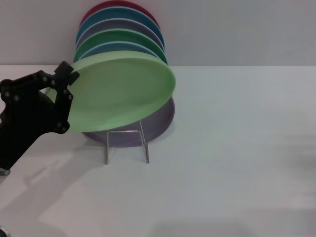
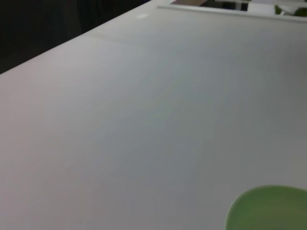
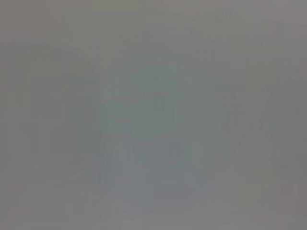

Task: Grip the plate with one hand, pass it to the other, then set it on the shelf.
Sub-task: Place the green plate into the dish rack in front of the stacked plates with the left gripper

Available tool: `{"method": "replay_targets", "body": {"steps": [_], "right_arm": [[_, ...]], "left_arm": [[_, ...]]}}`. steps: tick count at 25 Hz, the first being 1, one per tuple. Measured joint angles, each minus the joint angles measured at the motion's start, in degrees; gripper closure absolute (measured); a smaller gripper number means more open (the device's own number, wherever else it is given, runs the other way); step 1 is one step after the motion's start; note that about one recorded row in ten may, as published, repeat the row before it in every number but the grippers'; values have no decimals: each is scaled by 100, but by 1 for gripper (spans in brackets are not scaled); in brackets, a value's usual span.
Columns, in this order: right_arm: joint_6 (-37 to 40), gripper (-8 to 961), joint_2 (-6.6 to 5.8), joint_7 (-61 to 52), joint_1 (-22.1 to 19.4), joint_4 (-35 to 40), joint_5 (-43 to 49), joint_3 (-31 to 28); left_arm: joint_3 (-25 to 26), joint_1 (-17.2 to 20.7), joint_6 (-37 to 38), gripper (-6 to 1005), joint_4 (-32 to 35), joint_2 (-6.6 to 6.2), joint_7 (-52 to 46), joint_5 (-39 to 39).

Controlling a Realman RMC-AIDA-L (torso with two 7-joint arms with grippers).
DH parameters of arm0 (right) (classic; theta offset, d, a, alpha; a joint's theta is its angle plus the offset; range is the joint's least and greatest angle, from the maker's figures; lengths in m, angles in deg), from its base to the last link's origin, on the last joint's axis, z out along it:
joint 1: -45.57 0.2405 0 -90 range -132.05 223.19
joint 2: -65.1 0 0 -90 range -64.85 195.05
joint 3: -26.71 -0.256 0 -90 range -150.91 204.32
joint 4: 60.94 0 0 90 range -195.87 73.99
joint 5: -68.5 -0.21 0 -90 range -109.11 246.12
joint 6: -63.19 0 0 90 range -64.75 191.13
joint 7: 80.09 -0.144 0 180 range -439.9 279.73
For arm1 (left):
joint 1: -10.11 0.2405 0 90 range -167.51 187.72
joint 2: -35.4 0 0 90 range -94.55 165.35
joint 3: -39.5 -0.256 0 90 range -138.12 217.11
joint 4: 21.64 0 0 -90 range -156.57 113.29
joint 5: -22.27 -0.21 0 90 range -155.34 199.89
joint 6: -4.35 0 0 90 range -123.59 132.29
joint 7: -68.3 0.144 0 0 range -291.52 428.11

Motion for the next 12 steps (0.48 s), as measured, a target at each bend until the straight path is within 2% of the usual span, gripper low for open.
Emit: {"method": "replay_targets", "body": {"steps": [12], "right_arm": [[189, 572, -5, 6, 23, -16, 61, -124]], "left_arm": [[-423, -273, 41, 943, 332, -85, -40, 2]]}}
